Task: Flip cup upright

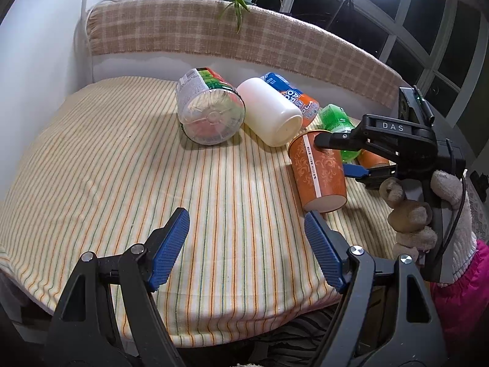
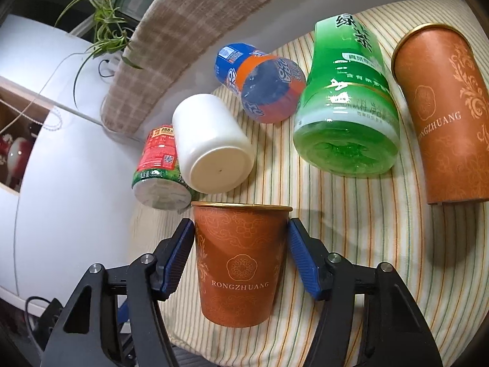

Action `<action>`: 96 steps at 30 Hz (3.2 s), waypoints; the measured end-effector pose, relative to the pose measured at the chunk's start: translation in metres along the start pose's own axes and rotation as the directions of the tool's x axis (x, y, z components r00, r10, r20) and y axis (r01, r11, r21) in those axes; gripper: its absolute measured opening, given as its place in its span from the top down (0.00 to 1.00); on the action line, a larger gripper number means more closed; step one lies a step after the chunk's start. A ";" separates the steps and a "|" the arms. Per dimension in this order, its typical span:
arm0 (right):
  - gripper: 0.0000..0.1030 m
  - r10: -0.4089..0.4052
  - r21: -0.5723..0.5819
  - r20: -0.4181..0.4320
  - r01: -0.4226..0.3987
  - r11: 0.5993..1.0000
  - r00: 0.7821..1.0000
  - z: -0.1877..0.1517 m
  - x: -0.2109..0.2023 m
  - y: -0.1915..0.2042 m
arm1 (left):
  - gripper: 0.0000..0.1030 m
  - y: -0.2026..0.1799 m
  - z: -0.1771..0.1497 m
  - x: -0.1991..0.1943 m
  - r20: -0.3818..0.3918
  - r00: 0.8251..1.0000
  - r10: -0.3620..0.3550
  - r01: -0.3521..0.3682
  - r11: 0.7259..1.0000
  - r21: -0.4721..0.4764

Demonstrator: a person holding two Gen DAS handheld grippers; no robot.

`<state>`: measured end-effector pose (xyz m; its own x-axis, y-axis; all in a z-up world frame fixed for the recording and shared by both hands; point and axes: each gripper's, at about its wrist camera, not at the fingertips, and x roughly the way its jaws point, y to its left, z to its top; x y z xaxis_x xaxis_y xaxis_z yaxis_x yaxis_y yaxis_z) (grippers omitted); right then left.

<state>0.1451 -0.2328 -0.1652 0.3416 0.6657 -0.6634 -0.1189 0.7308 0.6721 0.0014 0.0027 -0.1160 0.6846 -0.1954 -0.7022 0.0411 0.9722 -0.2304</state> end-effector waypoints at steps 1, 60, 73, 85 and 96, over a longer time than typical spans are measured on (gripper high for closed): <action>0.39 -0.004 -0.007 0.003 0.004 1.000 1.000 0.000 0.000 0.000 | 0.22 -0.001 0.000 0.001 -0.002 1.000 0.000 0.000 1.000 0.000; 0.40 -0.141 -0.476 0.436 0.361 0.802 0.889 -0.109 -0.055 0.032 | 0.22 -0.024 -0.004 0.003 0.015 1.000 -0.023 0.023 0.999 0.023; 0.32 -0.117 -0.504 0.430 0.345 0.792 0.895 -0.121 -0.061 0.036 | 0.22 -0.027 -0.008 -0.002 0.040 0.999 -0.009 0.008 0.999 0.037; 0.32 -0.092 -0.459 0.463 0.327 0.826 0.882 -0.134 -0.091 0.033 | 0.22 -0.041 0.002 -0.028 0.182 0.983 0.005 -0.022 0.995 0.094; 0.20 -0.119 -0.363 0.612 0.411 0.836 0.782 -0.136 -0.134 0.039 | 0.08 -0.057 0.012 -0.056 0.367 0.930 0.029 -0.081 0.989 0.128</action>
<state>-0.0318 -0.2728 -0.0945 0.8515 0.3416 -0.3979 -0.2974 0.9395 0.1701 -0.0302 -0.0397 -0.0554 0.9048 -0.1061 -0.4123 0.0778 0.9933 -0.0849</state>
